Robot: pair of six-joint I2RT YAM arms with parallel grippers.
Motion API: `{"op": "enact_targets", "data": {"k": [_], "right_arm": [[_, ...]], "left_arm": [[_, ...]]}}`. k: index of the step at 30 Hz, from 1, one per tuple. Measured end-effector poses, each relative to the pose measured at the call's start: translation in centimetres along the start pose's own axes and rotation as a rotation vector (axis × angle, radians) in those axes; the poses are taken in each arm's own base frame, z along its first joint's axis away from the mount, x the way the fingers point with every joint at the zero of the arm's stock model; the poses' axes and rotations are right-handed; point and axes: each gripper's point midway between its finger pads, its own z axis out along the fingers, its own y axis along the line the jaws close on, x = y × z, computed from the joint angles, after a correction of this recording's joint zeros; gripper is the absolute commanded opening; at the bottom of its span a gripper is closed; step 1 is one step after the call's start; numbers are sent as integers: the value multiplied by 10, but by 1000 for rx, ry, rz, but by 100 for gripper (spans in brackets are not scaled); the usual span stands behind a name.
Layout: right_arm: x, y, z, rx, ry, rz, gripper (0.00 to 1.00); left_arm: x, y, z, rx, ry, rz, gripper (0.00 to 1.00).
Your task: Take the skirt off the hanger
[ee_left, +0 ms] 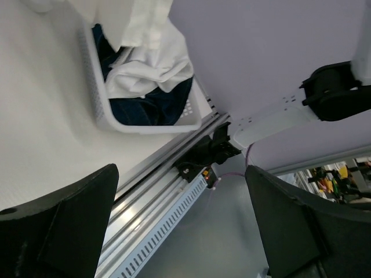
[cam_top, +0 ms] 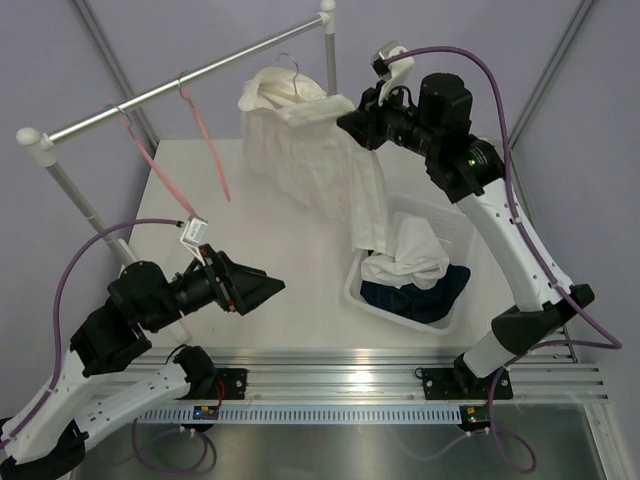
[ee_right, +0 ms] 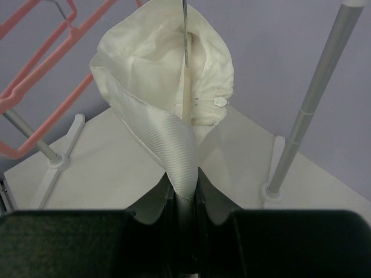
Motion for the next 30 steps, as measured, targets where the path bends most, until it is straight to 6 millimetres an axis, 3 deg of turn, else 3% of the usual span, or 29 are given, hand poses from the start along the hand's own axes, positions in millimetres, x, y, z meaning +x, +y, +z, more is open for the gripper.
{"op": "enact_targets", "data": {"k": [5,10,14,20,30], "right_arm": [[25,17,-43,-10,48,5,0],[61,47,-91,-58,112,25,0],[84,67,-120,-98,158,44,0],[112,86,-155,-134,209,65,0],[105,97,-175,-154,180,98,0]], "left_arm": [[-45,-53,10,124,-70,29,92],[-87,-86,35,156,-132,71,87],[-99,-87,60,124,-140,101,84],[-94,-70,92,60,-104,117,81],[-104,-63,96,8,-137,178,79]]}}
